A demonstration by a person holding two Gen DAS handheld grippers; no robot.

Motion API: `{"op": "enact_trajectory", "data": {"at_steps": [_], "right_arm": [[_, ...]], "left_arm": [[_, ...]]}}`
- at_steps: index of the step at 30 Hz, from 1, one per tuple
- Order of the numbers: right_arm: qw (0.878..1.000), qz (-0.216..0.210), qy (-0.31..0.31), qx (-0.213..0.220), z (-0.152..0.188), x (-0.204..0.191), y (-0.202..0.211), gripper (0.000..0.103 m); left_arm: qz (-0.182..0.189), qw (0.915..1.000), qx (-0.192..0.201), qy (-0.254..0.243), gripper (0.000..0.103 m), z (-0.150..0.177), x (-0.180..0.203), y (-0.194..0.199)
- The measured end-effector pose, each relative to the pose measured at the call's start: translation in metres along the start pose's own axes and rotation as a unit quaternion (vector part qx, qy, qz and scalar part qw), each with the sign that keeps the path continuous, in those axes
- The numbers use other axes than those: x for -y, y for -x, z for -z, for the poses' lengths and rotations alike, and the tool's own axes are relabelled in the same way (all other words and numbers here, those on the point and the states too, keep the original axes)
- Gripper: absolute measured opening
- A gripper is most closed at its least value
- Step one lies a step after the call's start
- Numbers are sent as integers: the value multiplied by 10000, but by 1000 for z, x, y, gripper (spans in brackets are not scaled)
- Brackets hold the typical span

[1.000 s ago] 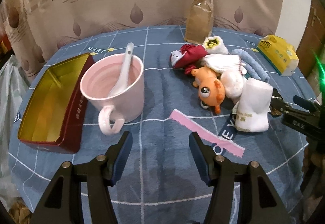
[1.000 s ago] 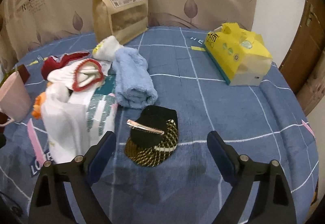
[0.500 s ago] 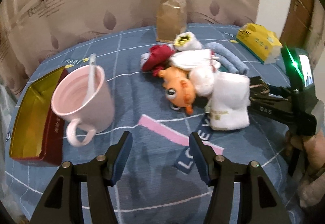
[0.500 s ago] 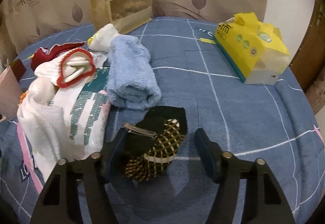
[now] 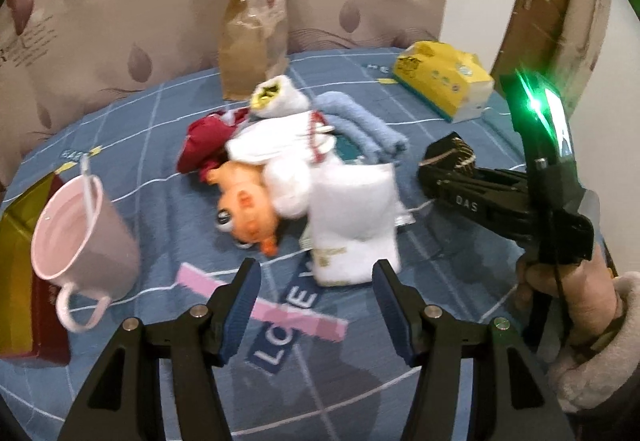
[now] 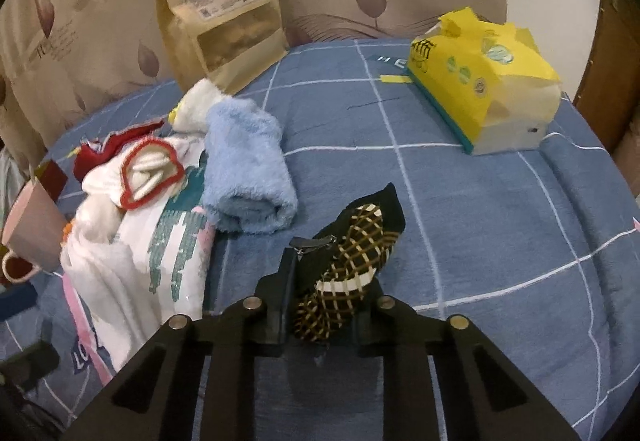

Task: Organize soft objects
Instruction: 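Grasp the white rolled sock with the left gripper and carry it to the gold tin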

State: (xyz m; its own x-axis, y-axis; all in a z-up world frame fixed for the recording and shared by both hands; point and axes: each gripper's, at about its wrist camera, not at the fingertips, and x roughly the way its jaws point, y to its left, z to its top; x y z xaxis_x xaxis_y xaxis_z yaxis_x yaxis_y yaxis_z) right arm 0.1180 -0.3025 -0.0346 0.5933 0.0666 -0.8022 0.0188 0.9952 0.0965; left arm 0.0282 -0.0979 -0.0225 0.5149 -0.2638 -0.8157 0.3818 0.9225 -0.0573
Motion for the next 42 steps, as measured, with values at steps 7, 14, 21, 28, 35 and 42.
{"op": "enact_trajectory", "data": {"at_steps": [7,14,21,28,35,42], "right_arm": [[9998,-33,-136,142,-1,5,8,19],[9996,-150,-178,133,0,5,8,19],[9995,-247,-131,122,0,1,6,19],[9994,-284,-182,116,0,2,6,18],[9995,-257,-130,156,0,-1,9,18],[9995,-243,-101,151,1,-1,9,19]], "left_arm": [[413,9990,-96,-147,59,-6,19,-8],[536,9980,-330,-9,59,-22,26,-36],[424,9983,-369,135,63,-34,23,-57],[346,9983,-398,252,41,-36,18,-66],[298,9979,-405,412,33,-32,12,-56],[375,9989,-120,246,33,-29,18,-27]]}}
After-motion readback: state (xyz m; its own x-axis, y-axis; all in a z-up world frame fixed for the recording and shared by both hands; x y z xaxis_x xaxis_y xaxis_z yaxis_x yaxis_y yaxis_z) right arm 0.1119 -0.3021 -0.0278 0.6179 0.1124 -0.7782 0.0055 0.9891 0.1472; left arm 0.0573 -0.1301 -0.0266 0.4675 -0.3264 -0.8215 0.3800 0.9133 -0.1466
